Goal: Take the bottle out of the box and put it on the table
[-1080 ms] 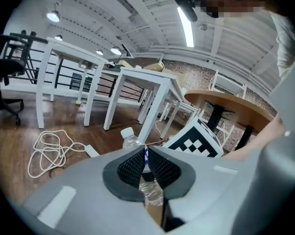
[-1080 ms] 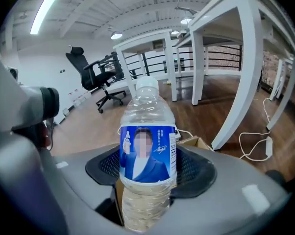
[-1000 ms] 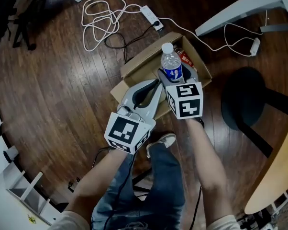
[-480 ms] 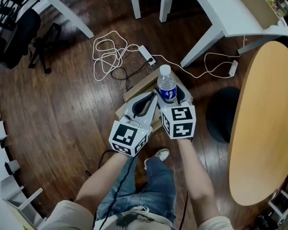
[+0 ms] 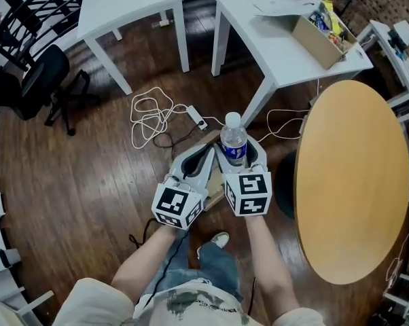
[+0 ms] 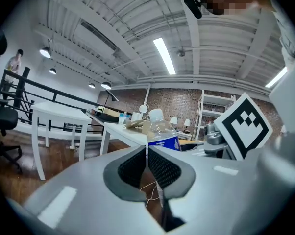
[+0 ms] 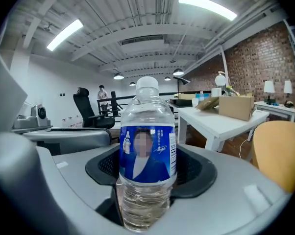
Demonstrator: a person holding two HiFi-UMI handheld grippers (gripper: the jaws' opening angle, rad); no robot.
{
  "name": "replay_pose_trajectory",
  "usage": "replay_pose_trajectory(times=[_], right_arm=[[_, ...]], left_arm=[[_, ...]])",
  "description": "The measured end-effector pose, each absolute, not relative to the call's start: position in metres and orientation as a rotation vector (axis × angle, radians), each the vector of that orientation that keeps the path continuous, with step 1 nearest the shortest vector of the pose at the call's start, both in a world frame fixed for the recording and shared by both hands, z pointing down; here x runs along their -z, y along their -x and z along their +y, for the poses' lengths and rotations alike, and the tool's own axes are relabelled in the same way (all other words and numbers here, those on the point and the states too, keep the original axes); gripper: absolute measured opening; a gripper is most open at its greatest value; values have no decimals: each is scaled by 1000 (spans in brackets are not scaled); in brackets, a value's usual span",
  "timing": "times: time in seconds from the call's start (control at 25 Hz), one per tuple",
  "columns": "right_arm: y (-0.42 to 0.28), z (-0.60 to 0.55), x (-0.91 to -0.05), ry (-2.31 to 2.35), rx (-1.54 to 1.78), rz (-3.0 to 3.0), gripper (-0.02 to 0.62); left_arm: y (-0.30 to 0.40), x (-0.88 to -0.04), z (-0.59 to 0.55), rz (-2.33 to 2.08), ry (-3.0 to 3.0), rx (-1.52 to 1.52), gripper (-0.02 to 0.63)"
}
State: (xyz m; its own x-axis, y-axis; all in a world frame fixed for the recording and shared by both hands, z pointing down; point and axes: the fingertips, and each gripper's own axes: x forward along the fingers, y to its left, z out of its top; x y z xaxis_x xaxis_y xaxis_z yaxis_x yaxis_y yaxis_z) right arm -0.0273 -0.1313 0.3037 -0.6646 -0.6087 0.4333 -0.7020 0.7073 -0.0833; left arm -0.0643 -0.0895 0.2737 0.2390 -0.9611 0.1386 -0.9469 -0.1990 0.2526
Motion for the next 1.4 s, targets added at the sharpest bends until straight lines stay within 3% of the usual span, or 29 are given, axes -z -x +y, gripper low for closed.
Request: replay_pose_trajectory(times=[0.6,1.4], right_arm=[[-14,-86,-147,-1320,-185,-2669,291],[-73,-72,-103,-1820,-101,-2448,293]], left_arm=[[37,-155,-98,-1681,-2469,183,-5],[-19,-111,-84,-1260,-2727,283,-9]])
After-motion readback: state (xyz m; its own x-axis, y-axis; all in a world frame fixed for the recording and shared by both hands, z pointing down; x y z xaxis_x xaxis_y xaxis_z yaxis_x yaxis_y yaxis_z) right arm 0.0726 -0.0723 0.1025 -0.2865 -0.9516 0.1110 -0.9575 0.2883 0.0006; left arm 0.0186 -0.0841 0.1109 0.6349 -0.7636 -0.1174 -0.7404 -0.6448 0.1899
